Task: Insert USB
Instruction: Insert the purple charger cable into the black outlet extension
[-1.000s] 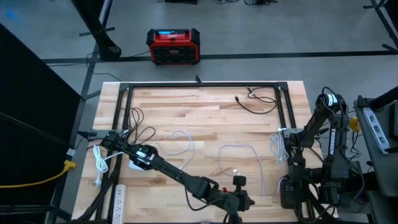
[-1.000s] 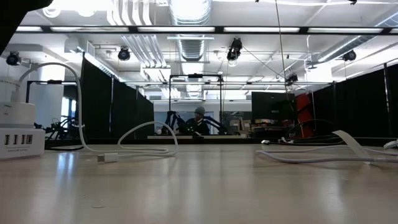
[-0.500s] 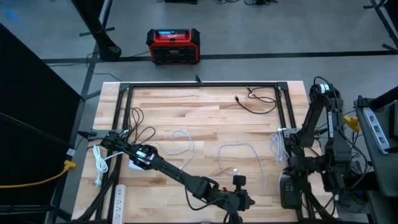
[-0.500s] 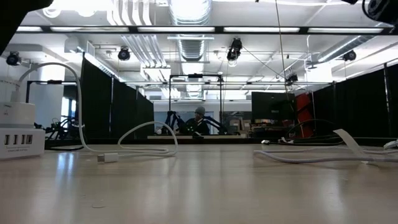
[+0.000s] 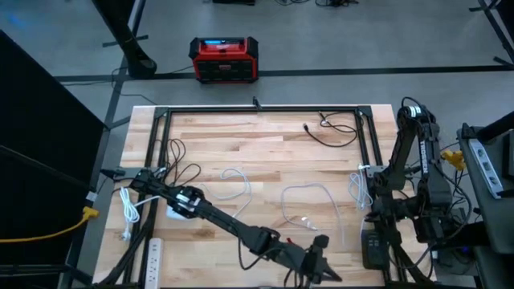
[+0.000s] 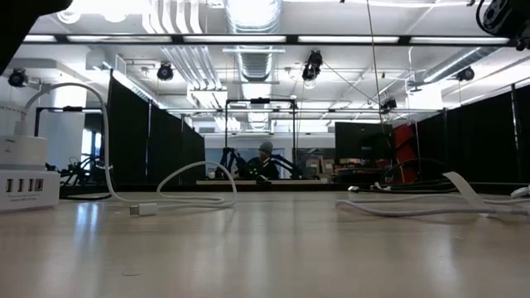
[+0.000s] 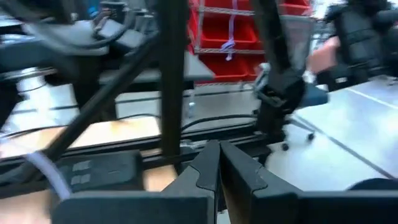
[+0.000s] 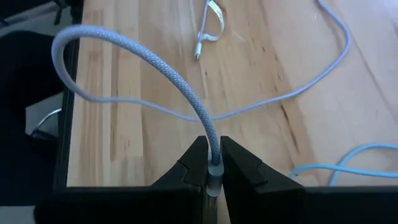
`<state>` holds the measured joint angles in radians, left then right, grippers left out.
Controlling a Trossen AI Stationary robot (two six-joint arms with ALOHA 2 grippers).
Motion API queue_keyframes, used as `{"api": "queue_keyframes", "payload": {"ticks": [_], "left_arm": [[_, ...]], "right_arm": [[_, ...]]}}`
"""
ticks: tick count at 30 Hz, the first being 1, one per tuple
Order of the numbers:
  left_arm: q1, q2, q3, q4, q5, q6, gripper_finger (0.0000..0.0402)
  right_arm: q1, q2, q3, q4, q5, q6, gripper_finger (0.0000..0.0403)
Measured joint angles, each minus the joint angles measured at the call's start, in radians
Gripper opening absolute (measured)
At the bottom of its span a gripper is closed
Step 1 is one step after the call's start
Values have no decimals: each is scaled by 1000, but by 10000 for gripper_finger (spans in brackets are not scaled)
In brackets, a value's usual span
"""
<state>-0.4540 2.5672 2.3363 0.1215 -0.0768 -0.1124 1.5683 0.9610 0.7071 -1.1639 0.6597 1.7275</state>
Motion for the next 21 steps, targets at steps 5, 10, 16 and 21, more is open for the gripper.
{"api": "queue_keyframes", "payload": {"ticks": [5, 10, 16, 21], "left_arm": [[21, 23, 1, -14, -3, -29, 0], [24, 30, 1, -34, -11, -29, 0], [23, 26, 1, -79, -21, -29, 0], [20, 20, 1, -112, -45, -28, 0]], "right_arm": [[-4, -12, 0, 24, 39, -26, 16], [-65, -11, 7, 60, 65, -123, 16], [-211, -14, 8, 160, 76, -370, 16], [-348, -25, 8, 364, 25, -656, 16]]}}
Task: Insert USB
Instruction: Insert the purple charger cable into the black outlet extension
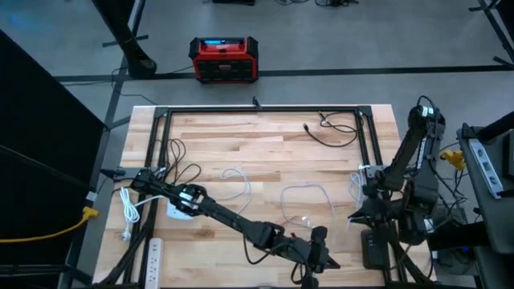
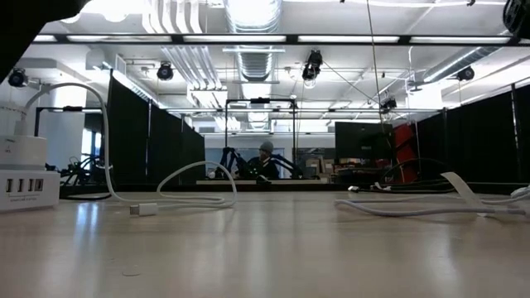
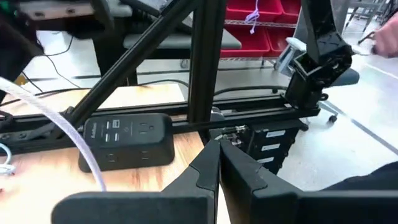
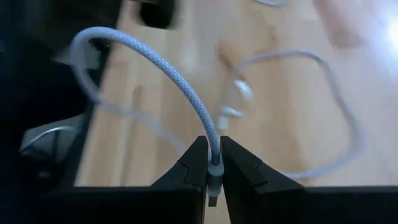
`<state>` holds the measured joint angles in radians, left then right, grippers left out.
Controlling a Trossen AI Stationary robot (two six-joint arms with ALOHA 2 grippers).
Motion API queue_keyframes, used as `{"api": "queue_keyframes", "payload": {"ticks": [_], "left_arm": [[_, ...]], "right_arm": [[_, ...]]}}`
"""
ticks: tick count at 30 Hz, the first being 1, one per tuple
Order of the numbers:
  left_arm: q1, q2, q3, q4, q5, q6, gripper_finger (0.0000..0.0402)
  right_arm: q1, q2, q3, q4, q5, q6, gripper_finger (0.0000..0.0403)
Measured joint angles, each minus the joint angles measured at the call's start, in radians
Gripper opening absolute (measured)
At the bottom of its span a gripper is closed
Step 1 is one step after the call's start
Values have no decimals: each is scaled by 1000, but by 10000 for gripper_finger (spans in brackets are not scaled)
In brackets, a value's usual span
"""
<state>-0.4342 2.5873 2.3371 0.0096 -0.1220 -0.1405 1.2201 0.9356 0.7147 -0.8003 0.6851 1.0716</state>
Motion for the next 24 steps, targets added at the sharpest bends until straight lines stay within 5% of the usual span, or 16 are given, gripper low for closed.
{"api": "queue_keyframes", "payload": {"ticks": [5, 10, 19, 24], "left_arm": [[-8, -12, 0, -112, -42, 0, 0], [-25, -22, 3, -200, -124, 0, 0], [-28, -22, 4, -221, -138, -1, 0], [-28, -22, 3, -220, -149, -2, 0]], "right_arm": [[-95, 29, 0, 230, -216, -192, 16], [-121, 136, 1, 327, -438, -173, 16], [-138, 411, 86, 220, -821, -69, 16], [-165, 501, 222, 70, -922, -149, 16]]}}
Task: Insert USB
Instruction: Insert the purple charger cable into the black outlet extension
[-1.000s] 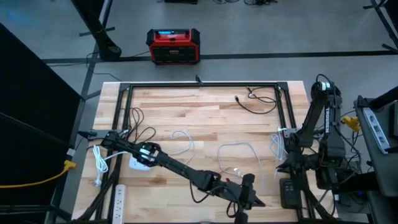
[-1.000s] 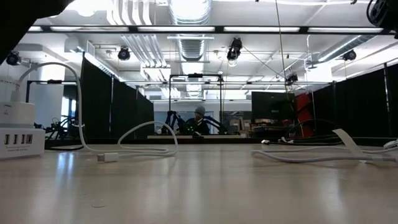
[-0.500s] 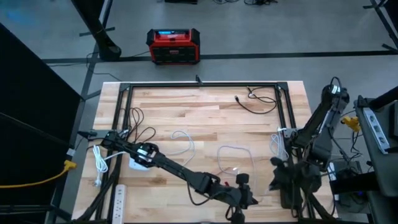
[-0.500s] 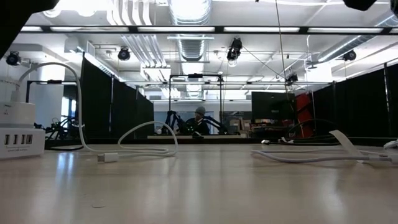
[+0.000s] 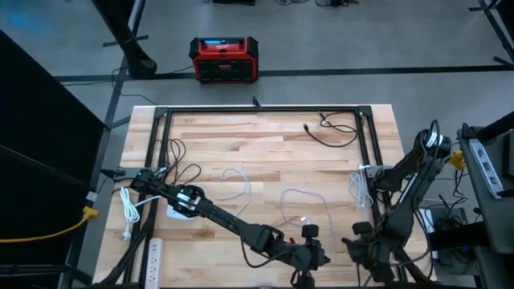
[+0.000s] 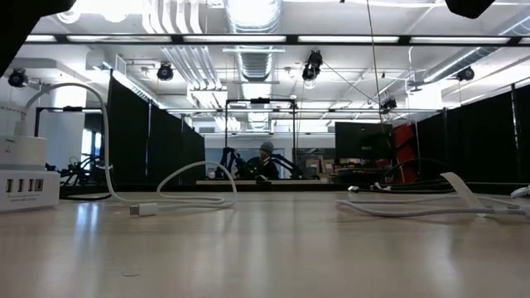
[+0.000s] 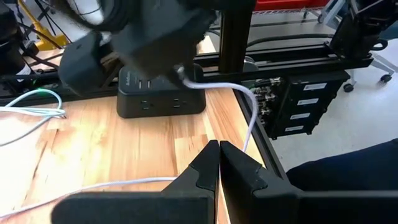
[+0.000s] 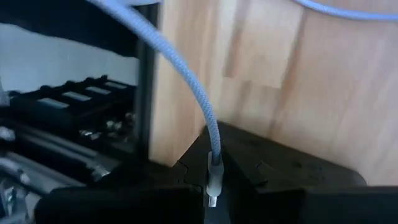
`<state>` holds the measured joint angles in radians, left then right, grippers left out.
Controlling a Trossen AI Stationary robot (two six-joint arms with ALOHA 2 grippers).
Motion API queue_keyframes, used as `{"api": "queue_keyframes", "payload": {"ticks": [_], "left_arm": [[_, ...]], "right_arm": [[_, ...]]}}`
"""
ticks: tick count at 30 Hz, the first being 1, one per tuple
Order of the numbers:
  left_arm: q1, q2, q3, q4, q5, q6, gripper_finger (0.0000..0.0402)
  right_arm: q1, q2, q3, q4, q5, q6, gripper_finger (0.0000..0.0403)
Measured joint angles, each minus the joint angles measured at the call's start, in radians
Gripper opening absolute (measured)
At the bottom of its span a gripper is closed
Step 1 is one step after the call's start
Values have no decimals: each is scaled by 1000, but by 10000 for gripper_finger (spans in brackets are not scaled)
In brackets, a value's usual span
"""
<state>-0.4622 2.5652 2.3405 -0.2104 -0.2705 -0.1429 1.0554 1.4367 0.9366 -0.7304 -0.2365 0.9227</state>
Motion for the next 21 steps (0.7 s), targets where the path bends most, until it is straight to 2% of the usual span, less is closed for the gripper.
{"api": "queue_keyframes", "payload": {"ticks": [8, 12, 17, 21], "left_arm": [[-1, 0, 0, -3, -1, -1, 0], [-1, 0, 0, -14, -1, -1, 0], [-3, 0, 0, -37, -1, -1, 0], [-4, 0, 0, -43, -1, -1, 0]], "right_arm": [[-3, 7, 132, -179, -54, 16, 16], [-2, 11, 108, -230, -112, 47, 16], [3, 39, 55, -225, -206, 44, 16], [9, 69, 43, -222, -241, 18, 16]]}}
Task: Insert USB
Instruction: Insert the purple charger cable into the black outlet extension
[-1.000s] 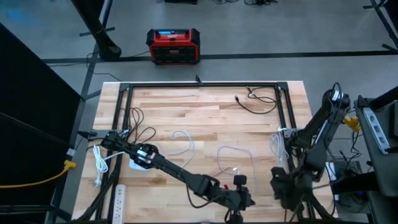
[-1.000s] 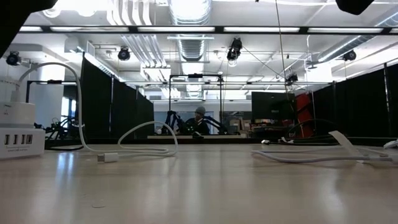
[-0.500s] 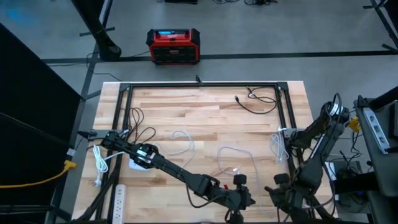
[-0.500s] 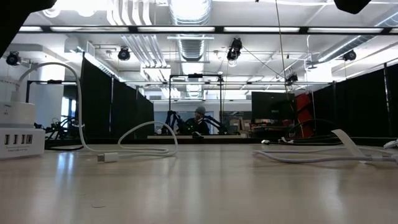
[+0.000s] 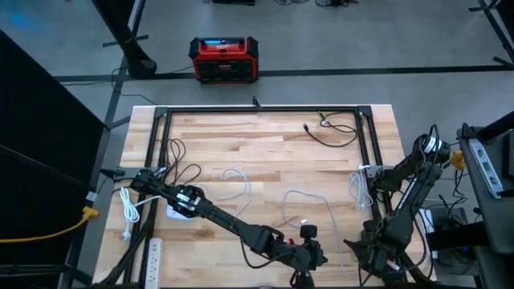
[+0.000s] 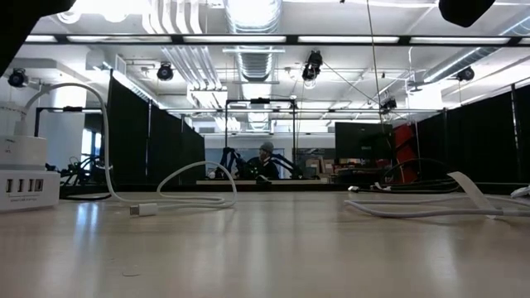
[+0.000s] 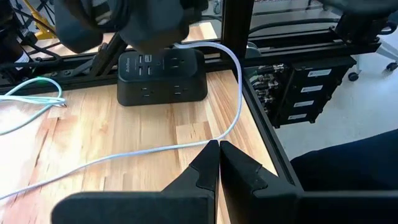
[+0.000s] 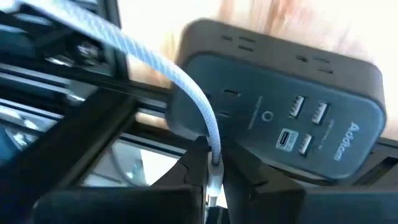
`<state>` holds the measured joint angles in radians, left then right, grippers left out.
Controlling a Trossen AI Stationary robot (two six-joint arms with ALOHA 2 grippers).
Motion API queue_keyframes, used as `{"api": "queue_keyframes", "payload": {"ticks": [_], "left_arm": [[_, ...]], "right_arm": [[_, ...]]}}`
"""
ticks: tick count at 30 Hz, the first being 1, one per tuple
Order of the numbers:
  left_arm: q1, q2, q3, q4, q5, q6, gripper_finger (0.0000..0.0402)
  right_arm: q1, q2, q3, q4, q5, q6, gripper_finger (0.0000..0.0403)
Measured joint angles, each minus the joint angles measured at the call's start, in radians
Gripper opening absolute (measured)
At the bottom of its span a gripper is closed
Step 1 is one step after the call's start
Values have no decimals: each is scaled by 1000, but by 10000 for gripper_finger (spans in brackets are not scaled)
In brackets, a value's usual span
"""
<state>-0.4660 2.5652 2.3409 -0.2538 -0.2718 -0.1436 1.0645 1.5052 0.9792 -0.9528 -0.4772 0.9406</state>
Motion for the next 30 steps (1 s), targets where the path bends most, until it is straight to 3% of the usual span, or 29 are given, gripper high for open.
{"api": "queue_keyframes", "payload": {"ticks": [12, 30], "left_arm": [[0, 0, 0, 0, -7, 0, 0], [0, 0, 0, 2, -7, 0, 0]], "right_arm": [[0, 57, -44, -10, -83, -76, 16], [-14, 58, -31, -6, -8, -118, 17]]}}
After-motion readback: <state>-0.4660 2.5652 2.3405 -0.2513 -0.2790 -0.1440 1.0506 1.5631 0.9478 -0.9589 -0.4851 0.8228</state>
